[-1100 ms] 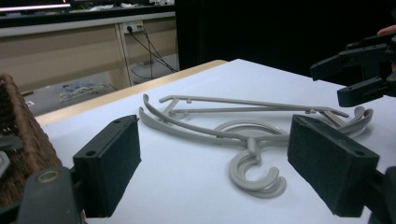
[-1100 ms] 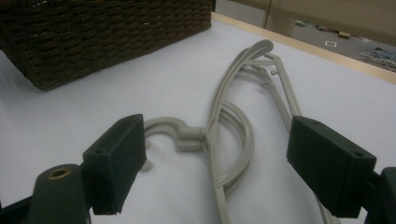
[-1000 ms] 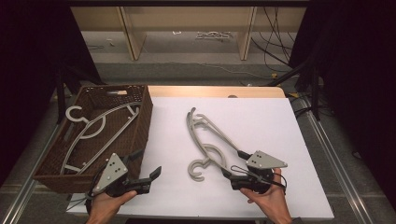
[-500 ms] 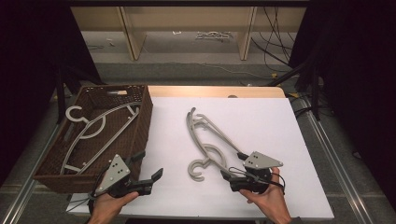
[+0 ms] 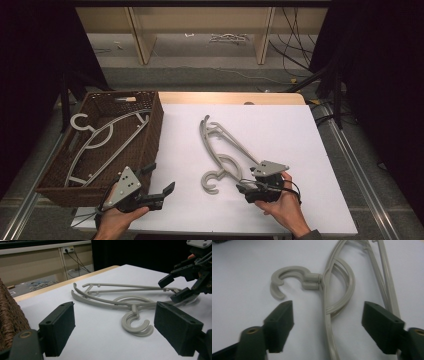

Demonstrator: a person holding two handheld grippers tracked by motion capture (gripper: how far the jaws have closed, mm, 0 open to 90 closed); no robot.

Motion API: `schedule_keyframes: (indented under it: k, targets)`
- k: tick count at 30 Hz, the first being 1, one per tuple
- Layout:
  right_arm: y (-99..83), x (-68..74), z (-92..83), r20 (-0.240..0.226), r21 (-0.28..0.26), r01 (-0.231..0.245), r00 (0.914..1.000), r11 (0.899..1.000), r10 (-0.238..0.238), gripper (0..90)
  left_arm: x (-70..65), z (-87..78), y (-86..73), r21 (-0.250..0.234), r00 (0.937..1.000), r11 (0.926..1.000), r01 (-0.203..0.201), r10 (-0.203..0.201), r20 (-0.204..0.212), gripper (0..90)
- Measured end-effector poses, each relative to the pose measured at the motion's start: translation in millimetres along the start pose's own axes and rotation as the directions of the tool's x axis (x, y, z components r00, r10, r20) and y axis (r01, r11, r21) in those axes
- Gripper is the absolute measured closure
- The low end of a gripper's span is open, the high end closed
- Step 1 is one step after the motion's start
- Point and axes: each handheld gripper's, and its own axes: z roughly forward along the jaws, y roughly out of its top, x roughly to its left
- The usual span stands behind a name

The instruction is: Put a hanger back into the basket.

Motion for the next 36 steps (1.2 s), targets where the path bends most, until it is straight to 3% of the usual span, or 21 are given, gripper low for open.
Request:
schedule_keyframes:
  k: [5,10,13,16,17,18,19,21,28,30,34,36]
  targets:
    - [1.0,0.8,10.8,-0.015,0.098,0.011,0.9998,0.995,-0.009,37.0,0.9,1.1,-0.5,0.004,0.9999,1.0,0.006,-0.006,0.009,17.0]
    - [-0.8,2.3,18.7,-0.017,0.149,0.03,0.9995,0.988,-0.028,47.4,-0.5,2.1,-0.8,0.002,0.9999,1.0,0.007,-0.007,0.015,17.0]
    - [-0.4,1.1,23.7,-0.022,0.172,0.015,0.9997,0.985,-0.012,52.2,-0.7,2.0,-0.8,0.009,0.9999,0.9999,0.006,-0.006,0.013,17.0]
    - [0.0,-0.8,30.0,-0.028,0.203,0.016,0.9996,0.979,-0.011,56.7,0.1,2.3,-0.8,0.011,0.9999,0.9999,0.0,0.0,0.015,17.0]
    - [1.2,-1.6,30.6,-0.042,0.231,0.015,0.9991,0.973,-0.005,58.8,0.1,2.3,-0.8,0.012,0.9999,0.9999,0.0,-0.001,0.015,17.1]
    - [1.0,-2.9,33.2,-0.04,0.226,0.03,0.9989,0.974,-0.022,60.4,-0.2,2.4,-1.0,0.014,0.9999,0.9999,0.007,-0.007,0.014,17.1]
    - [1.5,-1.7,34.1,-0.042,0.244,0.011,0.9991,0.97,-0.001,60.7,-0.2,2.5,-1.1,0.018,0.9999,0.9998,0.009,-0.009,0.012,17.3]
    - [2.5,-3.8,36.5,-0.017,0.234,0.033,0.9994,0.972,-0.03,65.5,-0.3,3.2,-1.6,0.018,0.9999,0.9998,0.011,-0.011,0.013,17.4]
    - [8.3,-5.9,34.4,-0.031,0.271,0.053,0.9985,0.961,-0.046,80.4,-0.2,3.4,-1.8,0.031,0.9999,0.9995,0.001,-0.002,0.015,17.8]
    - [9.0,-5.7,33.5,-0.03,0.27,0.07,0.9975,0.96,-0.064,81.0,-0.2,3.4,-1.8,0.033,0.9999,0.9995,0.002,-0.003,0.016,17.9]
    - [14.1,-1.2,27.3,-0.03,0.286,0.129,0.9916,0.949,-0.125,81.2,-0.2,5.1,-1.6,0.027,0.9997,0.9996,-0.004,0.003,0.025,18.2]
    - [17.0,-1.6,22.7,-0.033,0.264,0.145,0.9894,0.954,-0.141,81.3,-1.4,4.3,-1.6,0.042,0.9998,0.9991,-0.004,0.003,0.022,18.4]
